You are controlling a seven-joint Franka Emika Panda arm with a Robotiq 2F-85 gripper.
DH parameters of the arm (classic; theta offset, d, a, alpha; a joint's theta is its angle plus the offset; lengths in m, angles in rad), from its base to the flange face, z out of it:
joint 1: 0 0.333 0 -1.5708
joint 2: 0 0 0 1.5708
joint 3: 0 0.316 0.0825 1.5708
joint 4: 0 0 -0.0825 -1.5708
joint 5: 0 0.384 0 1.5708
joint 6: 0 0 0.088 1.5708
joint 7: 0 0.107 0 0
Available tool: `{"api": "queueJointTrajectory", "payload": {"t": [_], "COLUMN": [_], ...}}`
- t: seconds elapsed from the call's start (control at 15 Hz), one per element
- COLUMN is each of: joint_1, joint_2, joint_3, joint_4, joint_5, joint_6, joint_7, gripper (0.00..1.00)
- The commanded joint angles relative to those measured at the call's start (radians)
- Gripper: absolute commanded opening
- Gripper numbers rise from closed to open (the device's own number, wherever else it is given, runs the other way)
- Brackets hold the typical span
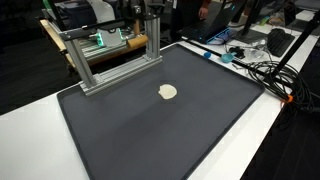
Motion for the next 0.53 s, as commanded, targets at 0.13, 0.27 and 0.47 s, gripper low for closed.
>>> {"api": "queueJointTrajectory", "payload": {"t": [0.13, 0.27, 0.47], "joint_1": [0.006, 0.013, 0.008], "joint_2": [-0.132, -0.208, -0.156], "joint_3": [-0.02, -0.019, -0.013], "joint_4": [-0.039, -0.042, -0.002], "joint_5": [0.018, 0.018, 0.001], "joint_6": [0.023, 0.054, 0.032], "joint_7": [0.006, 0.001, 0.002], "gripper": [1.0, 1.0, 1.0]}}
